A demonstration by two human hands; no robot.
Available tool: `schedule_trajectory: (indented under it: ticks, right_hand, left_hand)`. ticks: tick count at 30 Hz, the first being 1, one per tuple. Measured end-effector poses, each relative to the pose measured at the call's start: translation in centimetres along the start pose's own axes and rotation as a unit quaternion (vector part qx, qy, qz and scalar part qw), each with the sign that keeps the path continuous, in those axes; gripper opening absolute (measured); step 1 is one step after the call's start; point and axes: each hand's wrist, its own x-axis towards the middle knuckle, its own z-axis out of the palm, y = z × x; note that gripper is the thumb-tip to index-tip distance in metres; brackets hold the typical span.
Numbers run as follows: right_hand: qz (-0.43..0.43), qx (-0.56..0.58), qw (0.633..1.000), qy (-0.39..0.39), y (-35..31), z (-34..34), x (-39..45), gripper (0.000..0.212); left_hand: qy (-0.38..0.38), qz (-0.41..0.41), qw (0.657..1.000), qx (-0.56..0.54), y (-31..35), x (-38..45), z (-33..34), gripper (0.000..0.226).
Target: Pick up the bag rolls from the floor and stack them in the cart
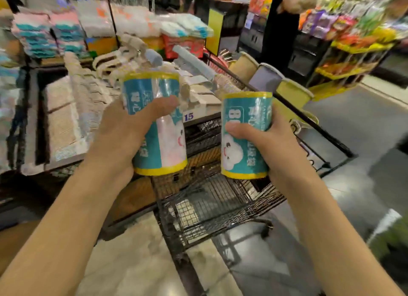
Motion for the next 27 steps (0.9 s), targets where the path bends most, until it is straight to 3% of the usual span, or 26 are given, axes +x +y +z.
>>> schedule_trajectory:
  ticks: [5, 9, 14, 18, 24, 27]
  right_hand:
    - [0.028, -0.012, 0.999, -0.008, 2.0, -7.1, 4.7, 0.063]
    - [0.049, -0.012, 0.998, -0.028, 3.7, -9.1, 9.2, 0.062]
    - [0.088, -0.032, 0.993, -0.078, 6.5, -7.9, 14.9, 0.063]
    - [0.125, -0.041, 0.985, -0.109, 9.4, -5.8, 19.2, 0.061]
    - [0.17, -0.055, 0.973, -0.143, 14.6, -2.4, 24.7, 0.059]
    - [0.196, -0.065, 0.964, -0.165, 18.2, -0.5, 27.1, 0.061]
  left_hand:
    - [0.006, -0.022, 1.0, -0.008, -2.2, 2.7, 8.0, 0.042]
    - [0.025, -0.045, 0.998, -0.019, -4.1, 5.2, 11.1, 0.045]
    - [0.075, -0.082, 0.994, -0.023, -7.6, 9.1, 11.2, 0.071]
    - [0.119, -0.113, 0.986, -0.005, -10.9, 13.2, 10.0, 0.062]
    - [0.139, -0.182, 0.973, 0.037, -17.2, 17.7, 8.0, 0.072]
    - [0.151, -0.209, 0.965, 0.053, -21.3, 19.3, 7.4, 0.067]
